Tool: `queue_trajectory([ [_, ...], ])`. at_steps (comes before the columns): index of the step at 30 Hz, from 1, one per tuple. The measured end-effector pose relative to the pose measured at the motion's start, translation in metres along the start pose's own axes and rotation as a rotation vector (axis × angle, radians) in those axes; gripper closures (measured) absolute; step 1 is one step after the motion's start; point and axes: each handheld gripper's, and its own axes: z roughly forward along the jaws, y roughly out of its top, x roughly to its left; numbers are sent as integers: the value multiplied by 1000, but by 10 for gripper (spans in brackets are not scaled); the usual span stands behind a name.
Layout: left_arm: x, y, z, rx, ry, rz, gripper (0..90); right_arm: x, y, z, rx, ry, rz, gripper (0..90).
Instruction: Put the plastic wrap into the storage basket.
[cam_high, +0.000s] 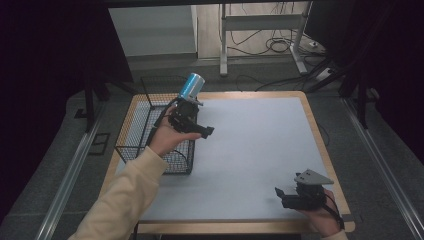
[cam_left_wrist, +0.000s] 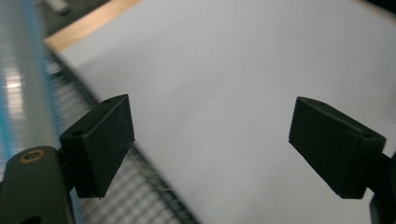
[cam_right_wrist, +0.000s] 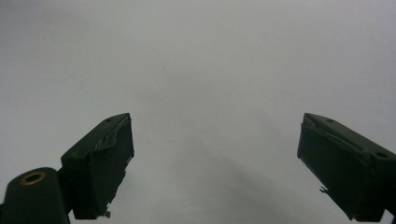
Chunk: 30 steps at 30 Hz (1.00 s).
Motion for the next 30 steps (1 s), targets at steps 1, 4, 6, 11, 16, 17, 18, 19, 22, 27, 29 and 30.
queue_trajectory([
  [1,-6,-2,0,-7,-27,7,139,0,0,0,1,-1,0,109],
  [4,-25,-9,3,-8,-71,49,140,-1,0,0,3,-4,2,109],
  [6,-36,-16,6,-5,-124,58,140,-1,0,0,0,-6,4,109],
  [11,-62,-38,22,7,-175,95,142,-1,-1,-1,-5,-14,6,109],
  [16,-74,-56,34,1,-156,111,148,-1,-1,-1,-13,-20,9,109],
  [17,-74,-58,35,0,-163,109,148,-1,-1,-1,-13,-21,8,109],
  [18,-75,-60,37,-2,-172,100,148,-1,-1,-1,-16,-21,7,109],
  [19,-75,-62,38,-5,-176,93,149,-1,-1,-1,-20,-22,6,109],
  [22,-75,-64,42,6,-179,96,150,-1,-1,-2,-26,-25,9,111],
  [27,-76,-64,43,1,-194,91,153,-2,-1,-5,-50,-33,6,111],
  [29,-78,-66,43,-21,-182,87,153,-2,-1,-6,-62,-36,5,112],
  [30,-79,-67,42,-32,-174,85,158,-2,-1,-7,-70,-39,7,111],
])
